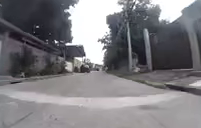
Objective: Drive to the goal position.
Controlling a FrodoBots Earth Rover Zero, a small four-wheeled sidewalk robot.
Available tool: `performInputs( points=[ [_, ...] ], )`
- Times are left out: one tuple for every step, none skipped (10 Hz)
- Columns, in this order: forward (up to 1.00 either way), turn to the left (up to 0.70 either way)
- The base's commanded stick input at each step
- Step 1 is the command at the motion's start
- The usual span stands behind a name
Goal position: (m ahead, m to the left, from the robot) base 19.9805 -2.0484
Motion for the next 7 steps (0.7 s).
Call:
performInputs(
  points=[
    [0.5, 0.0],
    [0.5, 0.0],
    [0.5, 0.0],
    [0.5, 0.0],
    [0.5, 0.0],
    [0.5, 0.0],
    [0.5, 0.0]
  ],
)
